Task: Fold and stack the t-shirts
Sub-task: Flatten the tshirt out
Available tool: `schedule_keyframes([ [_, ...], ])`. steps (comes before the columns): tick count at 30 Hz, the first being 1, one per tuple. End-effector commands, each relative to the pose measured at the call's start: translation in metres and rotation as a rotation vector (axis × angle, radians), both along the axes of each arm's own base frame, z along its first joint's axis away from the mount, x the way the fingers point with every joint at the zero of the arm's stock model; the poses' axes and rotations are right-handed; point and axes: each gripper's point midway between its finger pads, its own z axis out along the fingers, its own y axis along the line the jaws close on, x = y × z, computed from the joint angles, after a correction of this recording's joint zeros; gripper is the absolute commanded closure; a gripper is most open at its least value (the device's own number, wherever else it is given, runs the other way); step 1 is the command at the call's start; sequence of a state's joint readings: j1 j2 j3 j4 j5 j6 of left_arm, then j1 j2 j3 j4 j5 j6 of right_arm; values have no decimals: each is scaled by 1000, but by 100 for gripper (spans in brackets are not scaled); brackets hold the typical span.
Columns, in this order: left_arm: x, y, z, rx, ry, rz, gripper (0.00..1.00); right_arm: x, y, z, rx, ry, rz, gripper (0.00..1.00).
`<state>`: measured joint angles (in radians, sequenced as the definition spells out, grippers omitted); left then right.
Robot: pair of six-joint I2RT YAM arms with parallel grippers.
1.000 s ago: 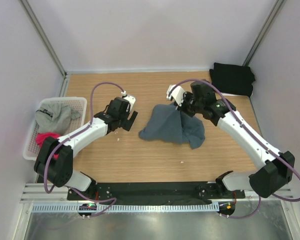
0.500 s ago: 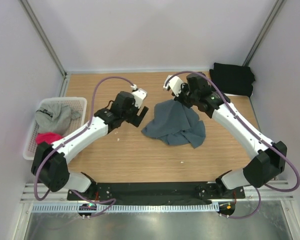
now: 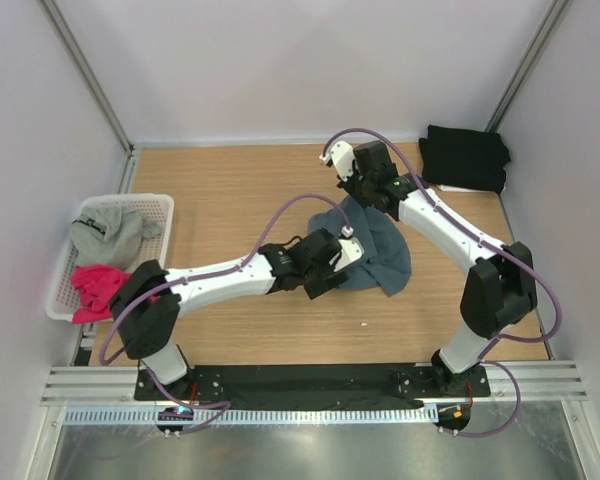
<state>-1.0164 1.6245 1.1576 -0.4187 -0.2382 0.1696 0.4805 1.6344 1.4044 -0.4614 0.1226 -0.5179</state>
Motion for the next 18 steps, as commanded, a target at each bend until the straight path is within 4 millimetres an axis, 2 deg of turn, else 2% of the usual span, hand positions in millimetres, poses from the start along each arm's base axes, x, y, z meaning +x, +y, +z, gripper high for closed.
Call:
schedule_keyframes([
  [1,13,-11,-10,75,-76,-5,18,21,-3,23,84,-58,-87,99],
  [5,25,-15,-27,128,-107,16,19,20,-5,25,93,-59,-88,98],
  [7,33,-17,-27,135,-140,34,21,17,-6,27,98,-59,-85,99],
  [10,39,-17,-30,147,-162,52,28,13,-8,27,103,-62,-84,98],
  [14,38,-15,-22,135,-166,71,30,8,-10,26,105,-60,-82,99],
  [18,45,-11,-3,122,-223,92,29,4,-12,21,101,-56,-82,98],
])
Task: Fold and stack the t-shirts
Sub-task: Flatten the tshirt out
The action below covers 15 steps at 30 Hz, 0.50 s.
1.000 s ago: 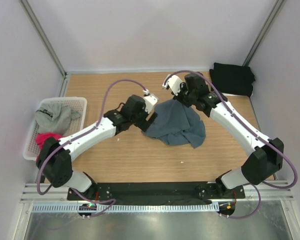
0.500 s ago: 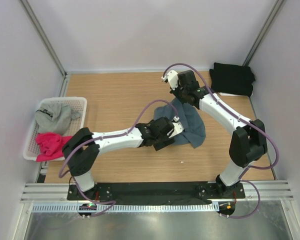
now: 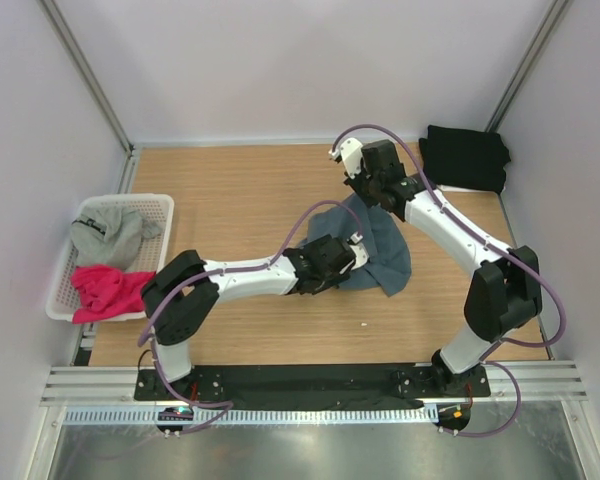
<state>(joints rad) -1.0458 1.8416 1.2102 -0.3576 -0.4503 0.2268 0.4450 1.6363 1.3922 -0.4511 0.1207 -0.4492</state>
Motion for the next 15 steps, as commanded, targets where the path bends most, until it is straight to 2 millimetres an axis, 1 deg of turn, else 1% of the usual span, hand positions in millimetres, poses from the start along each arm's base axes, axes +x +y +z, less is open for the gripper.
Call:
schedule_keyframes([
  [1,17,-10,46,-86,-127,20,31,1,0,27,50,-79,-7,98],
  [2,19,-10,46,-83,-136,15,33,1,0,25,48,-74,-8,99],
  [3,21,-10,46,-80,-139,19,37,1,0,22,45,-71,-8,98],
  [4,22,-9,40,-62,-131,19,48,2,0,21,43,-68,-10,99],
  [6,23,-9,35,-51,-121,20,64,2,0,17,40,-58,-11,99],
  [7,24,-8,32,-46,-112,22,78,2,1,17,43,-59,-10,99],
  [11,28,-3,29,-38,-101,39,100,0,0,20,47,-62,-11,99],
  [12,29,-1,32,-42,-105,43,100,0,-1,20,44,-63,-16,99],
  [13,30,3,36,-48,-111,53,100,-2,-3,25,45,-74,-18,99],
  [14,31,5,54,-81,-137,56,100,-3,-5,28,43,-80,-21,98],
  [15,33,14,61,-88,-152,67,100,-5,-7,31,47,-85,-22,99],
])
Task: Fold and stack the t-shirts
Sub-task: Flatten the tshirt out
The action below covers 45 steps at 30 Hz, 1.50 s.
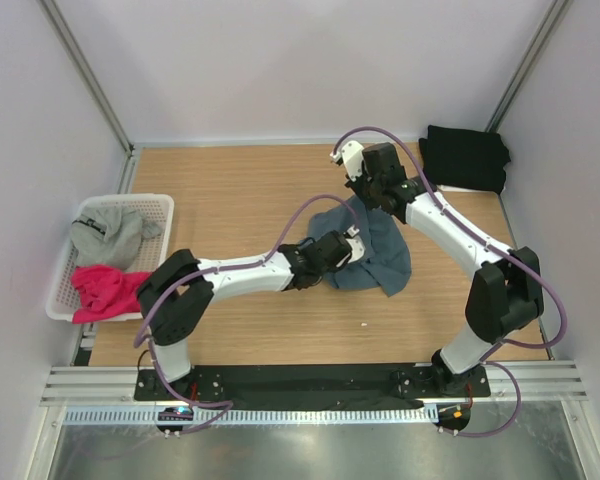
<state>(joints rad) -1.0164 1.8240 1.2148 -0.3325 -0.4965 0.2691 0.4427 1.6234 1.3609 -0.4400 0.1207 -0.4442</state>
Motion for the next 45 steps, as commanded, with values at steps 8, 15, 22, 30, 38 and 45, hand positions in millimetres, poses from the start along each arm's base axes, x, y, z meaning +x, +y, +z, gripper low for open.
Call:
schedule_keyframes([
  [8,68,104,135,-252,-230,261,100,-4,0,37,83,-90,-2,98],
  [15,85,143,117,-221,-222,384,100,1,13,29,132,-30,-3,64],
  [22,97,167,102,-192,-241,474,100,-27,-20,21,31,-63,-38,35],
  [30,103,161,95,-209,-182,507,62,-93,-50,-86,-92,194,-18,35],
  [38,58,71,71,-236,-32,276,55,-100,-53,-123,-124,293,-26,37],
  [45,42,31,35,-279,168,218,55,-100,-56,-141,-154,342,-18,65],
])
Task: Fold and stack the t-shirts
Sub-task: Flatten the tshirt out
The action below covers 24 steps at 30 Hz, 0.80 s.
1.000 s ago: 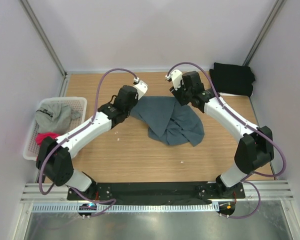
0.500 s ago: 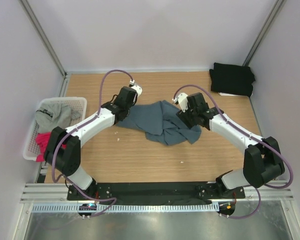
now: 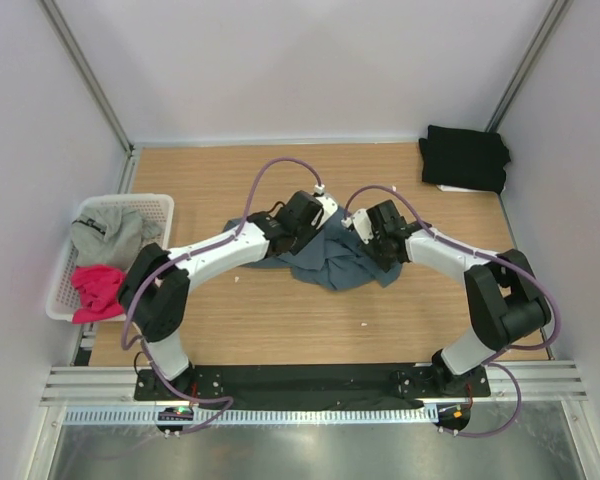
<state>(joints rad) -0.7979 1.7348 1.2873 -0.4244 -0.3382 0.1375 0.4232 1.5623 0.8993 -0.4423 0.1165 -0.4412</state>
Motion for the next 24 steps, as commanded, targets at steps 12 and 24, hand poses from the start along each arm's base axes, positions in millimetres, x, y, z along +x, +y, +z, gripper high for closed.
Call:
schedule_keyframes([
  [12,-47,-45,-1,-188,258,-116,52,12,-9,6,38,-24,-48,98],
  [24,-73,-79,-1,-170,291,-212,52,16,-9,3,45,-16,-61,99],
])
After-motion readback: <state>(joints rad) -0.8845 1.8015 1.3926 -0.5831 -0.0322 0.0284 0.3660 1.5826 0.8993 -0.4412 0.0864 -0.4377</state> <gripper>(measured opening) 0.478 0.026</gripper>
